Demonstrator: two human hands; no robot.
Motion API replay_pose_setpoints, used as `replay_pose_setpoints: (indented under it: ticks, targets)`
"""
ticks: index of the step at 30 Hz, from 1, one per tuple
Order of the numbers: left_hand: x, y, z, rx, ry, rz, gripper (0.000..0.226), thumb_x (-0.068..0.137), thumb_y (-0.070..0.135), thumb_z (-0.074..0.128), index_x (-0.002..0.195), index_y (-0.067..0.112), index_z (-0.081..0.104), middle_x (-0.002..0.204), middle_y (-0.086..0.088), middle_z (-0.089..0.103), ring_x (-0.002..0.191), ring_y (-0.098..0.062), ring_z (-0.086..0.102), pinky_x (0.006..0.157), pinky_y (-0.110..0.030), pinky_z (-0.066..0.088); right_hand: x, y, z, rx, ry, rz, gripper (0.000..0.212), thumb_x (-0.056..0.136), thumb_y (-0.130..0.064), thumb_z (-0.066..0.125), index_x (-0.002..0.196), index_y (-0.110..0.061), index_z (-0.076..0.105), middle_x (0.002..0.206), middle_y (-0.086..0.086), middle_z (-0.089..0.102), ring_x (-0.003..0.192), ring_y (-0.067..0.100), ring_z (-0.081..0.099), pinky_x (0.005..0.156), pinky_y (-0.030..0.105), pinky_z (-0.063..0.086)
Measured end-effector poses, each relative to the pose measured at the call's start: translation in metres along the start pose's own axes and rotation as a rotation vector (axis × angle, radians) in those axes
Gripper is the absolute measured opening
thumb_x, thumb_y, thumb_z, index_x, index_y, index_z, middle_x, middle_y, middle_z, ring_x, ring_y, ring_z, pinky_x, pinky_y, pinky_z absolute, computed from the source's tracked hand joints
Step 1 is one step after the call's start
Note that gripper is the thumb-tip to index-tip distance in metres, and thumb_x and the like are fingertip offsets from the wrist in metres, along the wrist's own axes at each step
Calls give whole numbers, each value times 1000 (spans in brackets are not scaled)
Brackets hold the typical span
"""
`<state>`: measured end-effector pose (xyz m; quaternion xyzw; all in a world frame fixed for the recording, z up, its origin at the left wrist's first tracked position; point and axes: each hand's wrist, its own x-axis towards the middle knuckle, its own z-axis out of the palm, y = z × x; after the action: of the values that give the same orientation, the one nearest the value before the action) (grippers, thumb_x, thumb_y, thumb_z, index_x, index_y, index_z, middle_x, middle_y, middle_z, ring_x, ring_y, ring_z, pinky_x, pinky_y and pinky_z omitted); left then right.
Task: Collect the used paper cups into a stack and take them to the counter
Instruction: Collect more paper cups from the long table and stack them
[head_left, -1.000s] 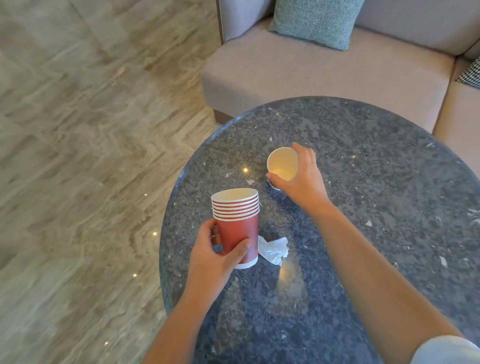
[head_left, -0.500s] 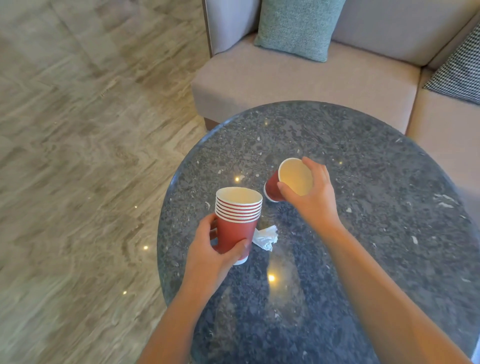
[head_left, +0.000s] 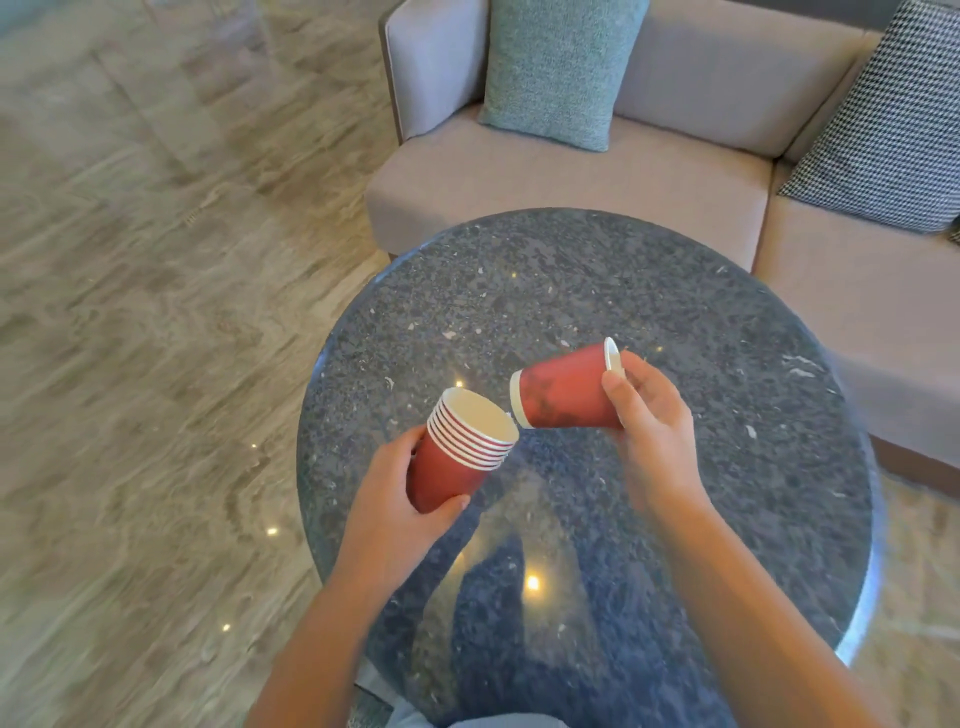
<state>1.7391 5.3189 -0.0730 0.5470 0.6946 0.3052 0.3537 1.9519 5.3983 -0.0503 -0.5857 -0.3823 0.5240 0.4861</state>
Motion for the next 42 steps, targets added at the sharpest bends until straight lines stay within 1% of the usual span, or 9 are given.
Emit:
replay_pose_setpoints:
  ticks: [3, 7, 9, 12, 16, 24, 29, 33, 42]
  targets:
    - [-14, 7, 6, 31, -35, 28, 69, 68, 25, 79, 126, 29, 43, 108, 18, 46, 97, 8, 47, 79, -9, 38, -11, 1, -11, 108, -36, 16, 63, 62, -48, 68, 116, -16, 57, 115, 9, 63, 105, 19, 61, 91, 43, 49]
    - [-27, 19, 13, 59, -64, 64, 70, 67, 26, 79, 126, 29, 43, 105, 24, 43, 96, 16, 44, 75, 0, 36, -23, -1, -22, 150, -115, 22, 43, 69, -41, 66, 106, -19, 63, 106, 5, 68, 98, 17, 65, 79, 35, 53]
    - [-32, 24, 16, 62, -74, 87, 71, 67, 25, 79, 128, 26, 43, 108, 19, 46, 96, 17, 43, 78, 2, 34, -28, -3, -26, 127, -171, 32, 50, 71, -37, 65, 114, -14, 59, 111, 10, 66, 102, 21, 63, 83, 39, 51]
    - [-39, 33, 21, 58, -84, 110, 71, 68, 27, 78, 129, 29, 43, 111, 16, 48, 100, 14, 44, 81, -5, 37, -31, -5, -34, 38, -266, 28, 51, 68, -39, 67, 114, -19, 59, 112, 4, 66, 103, 17, 63, 85, 38, 50]
    - [-46, 42, 26, 51, -111, 130, 69, 68, 29, 77, 129, 31, 42, 113, 15, 49, 103, 1, 50, 84, -19, 44, -34, -5, -45, -96, -402, 12, 48, 69, -37, 65, 115, -26, 56, 116, -3, 64, 104, 8, 61, 80, 23, 50]
    - [-52, 55, 42, 48, -152, 157, 68, 68, 30, 76, 128, 31, 44, 115, 14, 50, 103, 1, 49, 83, -12, 40, -42, 2, -55, -162, -526, 77, 60, 69, -38, 72, 121, -17, 52, 119, 2, 62, 107, 10, 59, 85, 25, 46]
    - [-56, 58, 49, 52, -161, 142, 69, 69, 32, 76, 129, 31, 42, 115, 15, 49, 102, 0, 49, 86, -19, 45, -48, 7, -56, -197, -527, 103, 55, 66, -41, 65, 117, -28, 51, 115, -8, 61, 104, 3, 58, 80, 20, 48]
    - [-60, 58, 51, 46, -147, 119, 68, 69, 34, 76, 128, 32, 42, 107, 25, 44, 101, 10, 46, 78, -5, 41, -51, 10, -57, -215, -532, 101, 59, 66, -44, 64, 120, -26, 50, 117, -8, 60, 107, 5, 56, 84, 24, 46]
    - [-70, 54, 53, 47, -104, 63, 69, 67, 35, 76, 127, 35, 41, 107, 29, 43, 103, 12, 45, 80, -9, 42, -51, 8, -56, -217, -633, 101, 58, 62, -53, 68, 115, -34, 51, 116, -9, 61, 104, 2, 58, 79, 18, 49]
